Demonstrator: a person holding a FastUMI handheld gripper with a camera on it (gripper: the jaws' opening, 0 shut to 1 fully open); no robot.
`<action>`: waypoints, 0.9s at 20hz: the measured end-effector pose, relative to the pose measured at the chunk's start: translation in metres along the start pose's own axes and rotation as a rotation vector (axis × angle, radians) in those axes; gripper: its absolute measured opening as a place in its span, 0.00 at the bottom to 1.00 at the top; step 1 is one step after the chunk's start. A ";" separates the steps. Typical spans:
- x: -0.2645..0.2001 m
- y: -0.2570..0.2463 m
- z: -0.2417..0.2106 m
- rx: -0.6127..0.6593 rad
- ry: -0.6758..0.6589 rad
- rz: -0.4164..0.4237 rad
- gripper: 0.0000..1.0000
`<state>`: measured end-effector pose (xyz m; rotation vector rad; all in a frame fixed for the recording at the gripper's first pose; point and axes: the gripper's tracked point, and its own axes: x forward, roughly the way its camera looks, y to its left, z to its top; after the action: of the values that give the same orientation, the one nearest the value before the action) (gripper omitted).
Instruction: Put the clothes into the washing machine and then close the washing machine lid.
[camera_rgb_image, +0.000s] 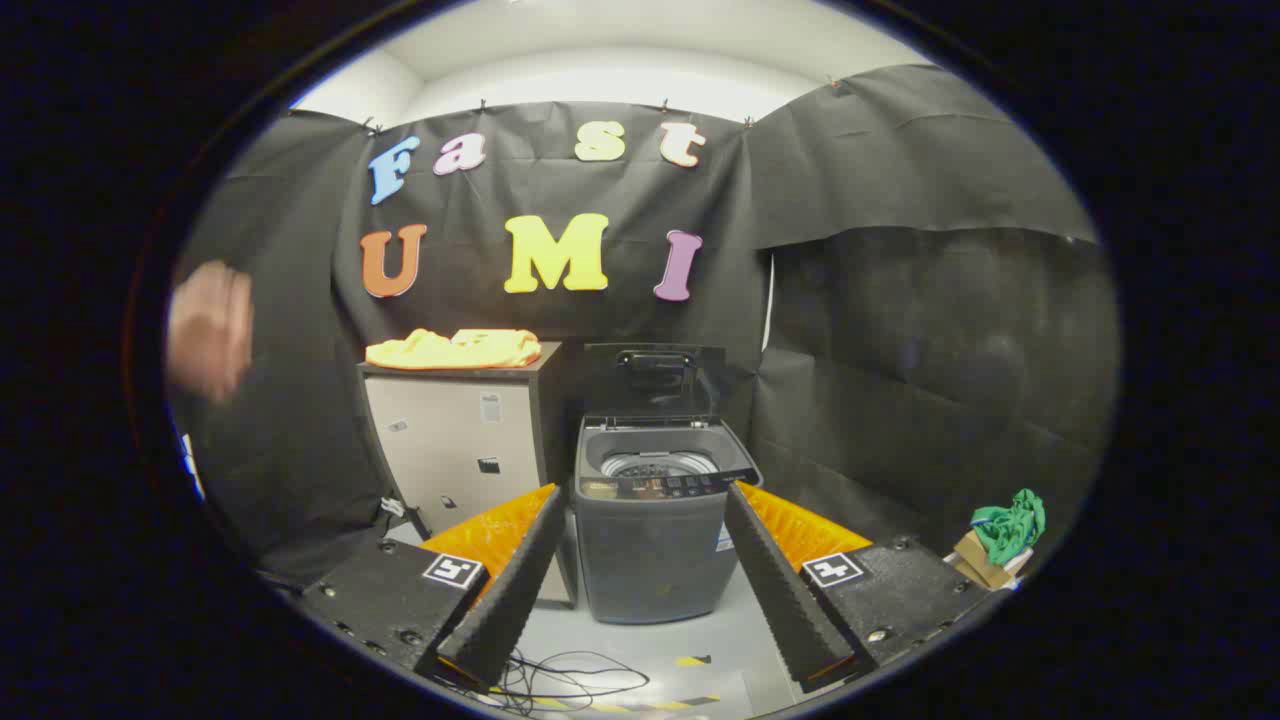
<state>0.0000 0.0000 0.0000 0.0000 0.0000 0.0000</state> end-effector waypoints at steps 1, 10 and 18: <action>0.001 0.000 -0.002 -0.001 0.011 -0.001 1.00; 0.004 0.003 0.000 -0.005 0.037 0.014 1.00; 0.010 -0.002 -0.005 -0.013 0.049 0.004 1.00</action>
<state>0.0099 -0.0016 -0.0049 -0.0132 0.0494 0.0042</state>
